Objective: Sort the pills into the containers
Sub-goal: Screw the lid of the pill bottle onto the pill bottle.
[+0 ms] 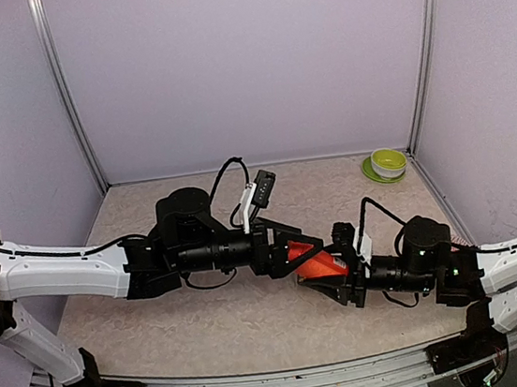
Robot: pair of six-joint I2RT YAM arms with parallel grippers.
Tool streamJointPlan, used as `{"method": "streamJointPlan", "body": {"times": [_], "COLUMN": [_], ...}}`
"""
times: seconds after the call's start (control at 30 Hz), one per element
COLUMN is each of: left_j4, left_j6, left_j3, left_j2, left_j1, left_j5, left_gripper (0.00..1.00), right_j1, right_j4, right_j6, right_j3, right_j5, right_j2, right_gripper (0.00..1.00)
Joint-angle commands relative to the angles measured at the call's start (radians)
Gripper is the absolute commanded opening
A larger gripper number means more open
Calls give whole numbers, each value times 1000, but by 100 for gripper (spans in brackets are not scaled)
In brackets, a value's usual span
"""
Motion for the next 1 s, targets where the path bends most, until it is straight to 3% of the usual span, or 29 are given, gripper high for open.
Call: {"method": "streamJointPlan", "body": {"times": [0.0, 0.43, 0.83, 0.97], "left_j4": [-71, -152, -120, -111], "left_j6": [-19, -24, -39, -39], "left_j3": [5, 29, 32, 32], "left_j2": [-33, -55, -19, -16], "left_j1": [21, 31, 36, 38], "left_j5": [18, 78, 161, 166], "left_gripper": [98, 85, 70, 70], "right_j1": [2, 3, 3, 3], "right_j4": [-49, -194, -197, -199], "right_j6": [-46, -142, -138, -138], "right_j3": [-9, -6, -14, -15], "right_j5": [12, 43, 44, 39], "right_j2": [-98, -192, -207, -197], "right_gripper": [16, 16, 16, 16]}}
